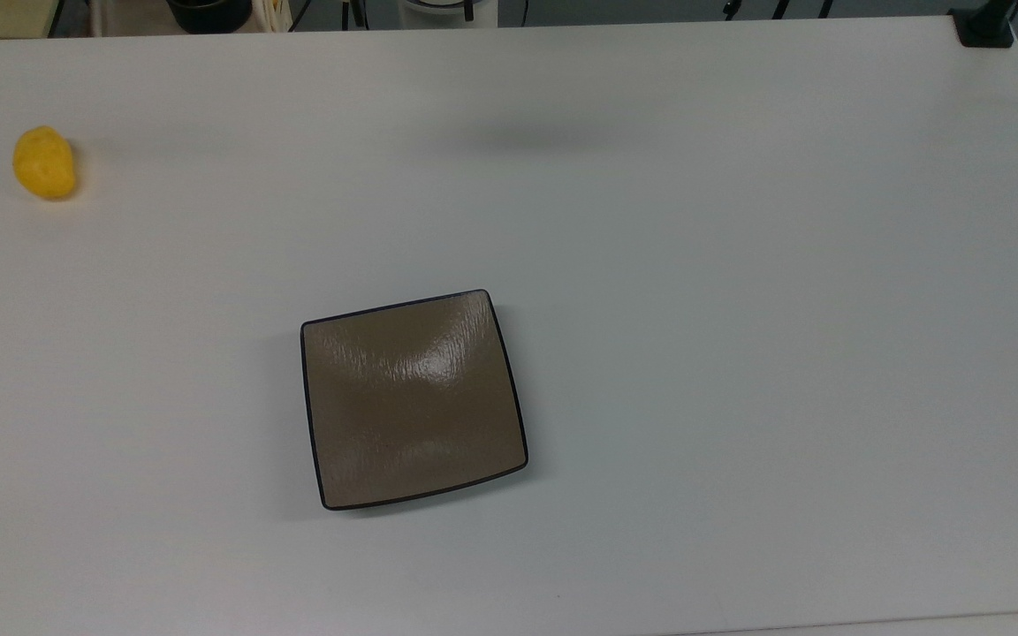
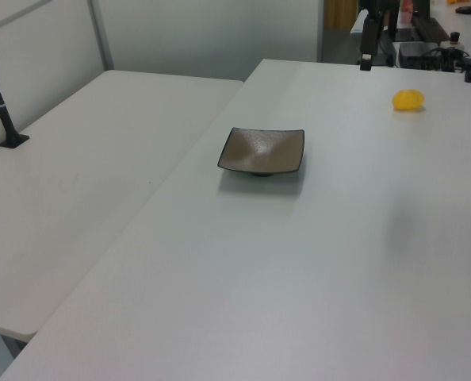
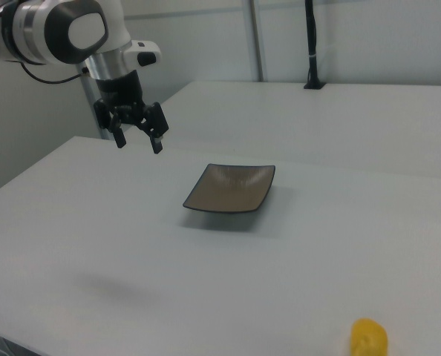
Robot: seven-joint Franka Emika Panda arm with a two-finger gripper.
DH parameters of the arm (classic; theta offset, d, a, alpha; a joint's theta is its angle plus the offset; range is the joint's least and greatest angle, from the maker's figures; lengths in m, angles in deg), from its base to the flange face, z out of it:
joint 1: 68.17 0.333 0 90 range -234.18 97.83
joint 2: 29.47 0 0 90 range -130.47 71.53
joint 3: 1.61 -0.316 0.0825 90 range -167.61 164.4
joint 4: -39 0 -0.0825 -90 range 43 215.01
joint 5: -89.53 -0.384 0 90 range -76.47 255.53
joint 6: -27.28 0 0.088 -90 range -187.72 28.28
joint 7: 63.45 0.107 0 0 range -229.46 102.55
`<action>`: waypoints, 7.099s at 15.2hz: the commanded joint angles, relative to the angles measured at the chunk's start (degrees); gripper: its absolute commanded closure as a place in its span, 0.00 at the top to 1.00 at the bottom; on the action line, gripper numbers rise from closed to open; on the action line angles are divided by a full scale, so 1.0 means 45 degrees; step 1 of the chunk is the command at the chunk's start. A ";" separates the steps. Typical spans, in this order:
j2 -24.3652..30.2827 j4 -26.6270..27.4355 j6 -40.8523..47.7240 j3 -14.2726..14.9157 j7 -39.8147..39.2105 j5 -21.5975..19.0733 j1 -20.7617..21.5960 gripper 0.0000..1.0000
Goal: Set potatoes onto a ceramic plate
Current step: 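Move the gripper toward the yellow potato beside the plate, then lower the open gripper over the yellow potato and close on it, then lift the yellow potato up off the table, then carry the potato over the brown square plate and lower it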
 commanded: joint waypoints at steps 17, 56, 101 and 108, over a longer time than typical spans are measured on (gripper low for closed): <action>-0.0129 0.0819 -0.0474 -0.0148 -0.6857 0.0309 -0.2749 1.00; -0.5734 0.2790 -1.0197 0.2079 -1.1401 0.1929 -0.7324 1.00; -0.4950 -0.1075 -0.6134 -0.1261 -0.1813 0.0016 -0.2366 0.17; -0.7119 -0.1095 -1.0255 -0.1261 -0.0757 0.0094 -0.1701 0.22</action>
